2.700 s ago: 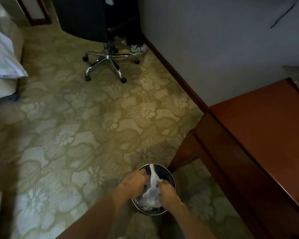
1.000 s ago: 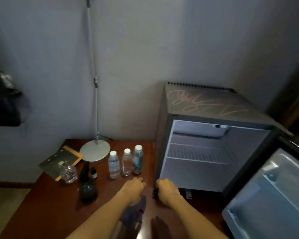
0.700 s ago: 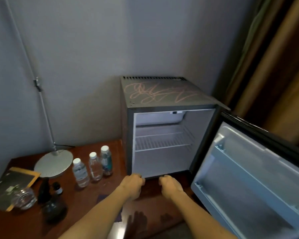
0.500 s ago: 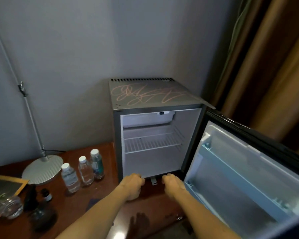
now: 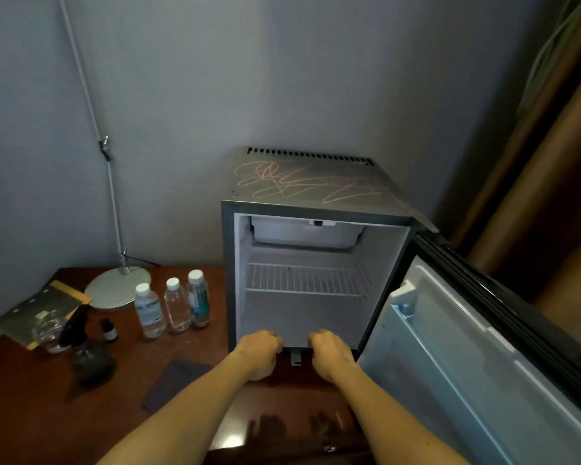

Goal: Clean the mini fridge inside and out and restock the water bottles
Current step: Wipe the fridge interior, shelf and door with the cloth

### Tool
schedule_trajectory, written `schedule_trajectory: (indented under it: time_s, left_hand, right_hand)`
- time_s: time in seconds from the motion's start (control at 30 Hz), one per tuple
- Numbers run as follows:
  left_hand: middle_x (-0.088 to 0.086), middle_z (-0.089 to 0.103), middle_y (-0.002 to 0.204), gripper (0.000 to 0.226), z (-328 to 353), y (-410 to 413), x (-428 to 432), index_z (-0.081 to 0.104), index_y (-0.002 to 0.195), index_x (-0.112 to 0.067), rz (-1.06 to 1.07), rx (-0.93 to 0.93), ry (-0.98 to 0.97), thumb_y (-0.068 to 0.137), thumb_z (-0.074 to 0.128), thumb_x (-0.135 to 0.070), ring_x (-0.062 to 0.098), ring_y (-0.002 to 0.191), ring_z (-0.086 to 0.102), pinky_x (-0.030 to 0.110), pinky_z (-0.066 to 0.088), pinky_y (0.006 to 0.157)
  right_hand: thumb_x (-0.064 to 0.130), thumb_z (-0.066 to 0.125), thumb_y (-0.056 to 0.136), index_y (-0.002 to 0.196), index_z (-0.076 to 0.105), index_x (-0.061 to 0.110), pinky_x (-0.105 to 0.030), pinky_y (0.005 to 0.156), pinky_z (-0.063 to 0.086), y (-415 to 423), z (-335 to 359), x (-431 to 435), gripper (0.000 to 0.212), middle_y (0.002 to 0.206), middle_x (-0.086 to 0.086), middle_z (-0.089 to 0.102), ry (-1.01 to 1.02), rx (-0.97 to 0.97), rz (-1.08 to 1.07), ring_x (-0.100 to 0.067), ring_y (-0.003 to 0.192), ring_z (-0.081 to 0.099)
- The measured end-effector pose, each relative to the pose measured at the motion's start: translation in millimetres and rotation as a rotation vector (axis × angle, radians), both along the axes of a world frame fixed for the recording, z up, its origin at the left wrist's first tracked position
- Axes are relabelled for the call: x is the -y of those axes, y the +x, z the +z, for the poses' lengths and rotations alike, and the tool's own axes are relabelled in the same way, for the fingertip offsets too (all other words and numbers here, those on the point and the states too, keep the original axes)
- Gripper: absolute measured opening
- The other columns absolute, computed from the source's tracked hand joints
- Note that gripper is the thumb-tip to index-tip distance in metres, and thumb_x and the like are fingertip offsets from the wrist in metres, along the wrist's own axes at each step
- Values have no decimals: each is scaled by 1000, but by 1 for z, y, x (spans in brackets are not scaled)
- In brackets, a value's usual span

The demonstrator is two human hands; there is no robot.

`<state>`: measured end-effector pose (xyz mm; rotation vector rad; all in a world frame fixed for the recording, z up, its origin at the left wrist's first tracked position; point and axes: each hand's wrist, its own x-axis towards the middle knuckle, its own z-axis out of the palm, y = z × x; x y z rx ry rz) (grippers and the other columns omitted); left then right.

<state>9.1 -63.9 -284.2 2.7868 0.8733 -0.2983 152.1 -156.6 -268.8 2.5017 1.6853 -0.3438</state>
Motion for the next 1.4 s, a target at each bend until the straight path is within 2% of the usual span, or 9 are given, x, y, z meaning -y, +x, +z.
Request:
schedule_trajectory:
  time_s: [0.13, 0.27, 0.4, 0.7, 0.9, 1.03, 1.17, 1.27, 1.4]
  left_hand:
    - [12, 52, 123, 31, -13, -30, -6, 55, 119, -11, 100, -34, -17, 90, 44, -9, 33, 109, 52, 43, 48, 86]
    - [11, 52, 120, 30, -22, -61, -16, 54, 117, -11, 181, -48, -19, 89, 45, -11, 33, 109, 52, 43, 48, 83]
    - [12, 51, 121, 29, -35, -96, -27, 53, 117, -11, 225, -68, -33, 88, 47, -13, 33, 111, 50, 42, 46, 83]
    - [10, 44, 133, 37, -93, -179, -61, 46, 127, -11, 352, -200, -105, 92, 50, -24, 31, 123, 42, 41, 41, 96]
    - [12, 36, 137, 36, -144, -200, -91, 45, 127, -11, 423, -191, -183, 93, 47, -24, 33, 126, 37, 45, 40, 97]
    - [15, 30, 139, 35, -174, -199, -99, 45, 126, -10, 464, -190, -244, 94, 45, -22, 36, 122, 37, 46, 42, 90]
    - [14, 29, 136, 30, -187, -195, -102, 45, 121, -8, 527, -133, -224, 93, 45, -17, 35, 120, 34, 45, 42, 87]
    - [11, 31, 131, 23, -192, -198, -108, 46, 115, -9, 595, -48, -249, 92, 46, -15, 33, 115, 38, 41, 41, 84]
    - [11, 53, 117, 29, -201, -201, -118, 39, 114, -10, 823, 107, -352, 89, 54, -13, 31, 105, 54, 37, 45, 76]
  right_hand:
    - [-2, 47, 91, 117, 57, 5, -35, 72, 38, -13, -11, -10, 28, 123, -16, 53, -6, -36, 69, -34, 98, 54]
    - [-2, 48, 90, 123, 56, 7, -37, 83, 46, -29, -25, -25, 35, 127, -15, 53, -21, -87, 107, -33, 111, 55]
    - [-1, 50, 89, 124, 54, 8, -36, 86, 47, -55, -36, -48, 37, 127, -15, 54, -55, -102, 159, -33, 112, 55]
    - [5, 52, 88, 129, 50, 6, -36, 92, 46, -129, -103, -105, 41, 131, -14, 46, -125, -161, 340, -30, 120, 47]
    - [12, 48, 92, 127, 48, 7, -34, 97, 43, -161, -156, -144, 35, 131, -13, 48, -118, -256, 324, -29, 121, 47]
    - [17, 48, 95, 130, 43, 9, -33, 103, 37, -168, -180, -170, 37, 134, -11, 45, -82, -275, 238, -27, 125, 42]
    - [22, 50, 94, 129, 43, 8, -34, 101, 37, -176, -196, -187, 38, 131, -13, 48, -127, -257, 200, -28, 124, 42]
    - [15, 52, 91, 124, 49, 6, -34, 97, 40, -183, -202, -193, 34, 127, -13, 50, -167, -204, 160, -29, 123, 43]
    - [8, 52, 87, 118, 55, 9, -37, 94, 43, -186, -205, -191, 31, 124, -13, 47, -208, -236, 117, -31, 120, 44]
